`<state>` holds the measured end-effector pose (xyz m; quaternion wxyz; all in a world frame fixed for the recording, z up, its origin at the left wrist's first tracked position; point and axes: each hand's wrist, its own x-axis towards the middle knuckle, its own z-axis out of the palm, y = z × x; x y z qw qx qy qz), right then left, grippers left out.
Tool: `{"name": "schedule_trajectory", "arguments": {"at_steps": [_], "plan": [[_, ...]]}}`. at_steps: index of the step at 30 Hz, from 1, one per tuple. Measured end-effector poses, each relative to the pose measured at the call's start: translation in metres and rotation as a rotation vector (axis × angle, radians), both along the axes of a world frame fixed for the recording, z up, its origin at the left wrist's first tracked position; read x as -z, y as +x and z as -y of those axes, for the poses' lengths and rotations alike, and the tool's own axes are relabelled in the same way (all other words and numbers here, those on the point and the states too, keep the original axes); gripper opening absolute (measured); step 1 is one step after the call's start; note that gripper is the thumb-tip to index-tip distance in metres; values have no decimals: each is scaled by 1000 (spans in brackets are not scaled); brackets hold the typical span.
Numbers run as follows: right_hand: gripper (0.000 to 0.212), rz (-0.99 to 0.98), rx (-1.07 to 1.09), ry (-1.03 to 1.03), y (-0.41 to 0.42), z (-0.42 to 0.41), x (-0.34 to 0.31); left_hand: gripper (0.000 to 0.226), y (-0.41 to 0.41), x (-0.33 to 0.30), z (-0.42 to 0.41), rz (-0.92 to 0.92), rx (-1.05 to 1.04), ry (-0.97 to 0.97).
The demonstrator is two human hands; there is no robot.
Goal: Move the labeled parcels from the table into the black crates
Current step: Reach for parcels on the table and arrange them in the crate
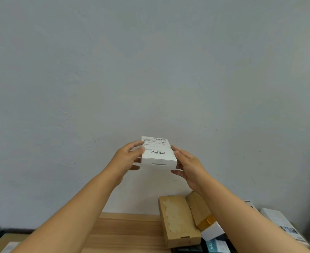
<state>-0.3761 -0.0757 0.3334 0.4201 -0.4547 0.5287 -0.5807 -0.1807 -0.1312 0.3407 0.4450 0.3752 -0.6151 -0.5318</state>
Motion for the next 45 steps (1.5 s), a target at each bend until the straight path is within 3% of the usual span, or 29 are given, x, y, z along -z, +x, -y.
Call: {"name": "schedule_trajectory", "arguments": {"at_steps": [5, 9, 16, 27, 45], "plan": [[37, 35, -7, -23, -1, -1, 5, 64, -2, 6, -1, -42, 33, -15], [40, 13, -6, 9, -3, -2, 8, 74, -4, 9, -2, -52, 5, -45], [24, -61, 32, 18, -3, -7, 10, 63, -9, 16, -1, -33, -41, -113], [24, -46, 9, 7, -11, -5, 18, 49, -18, 21, -10, -66, -90, -126], [26, 32, -293, 111, 45, 14, 75, 39, 41, 62, -65, -53, -429, -17]]}}
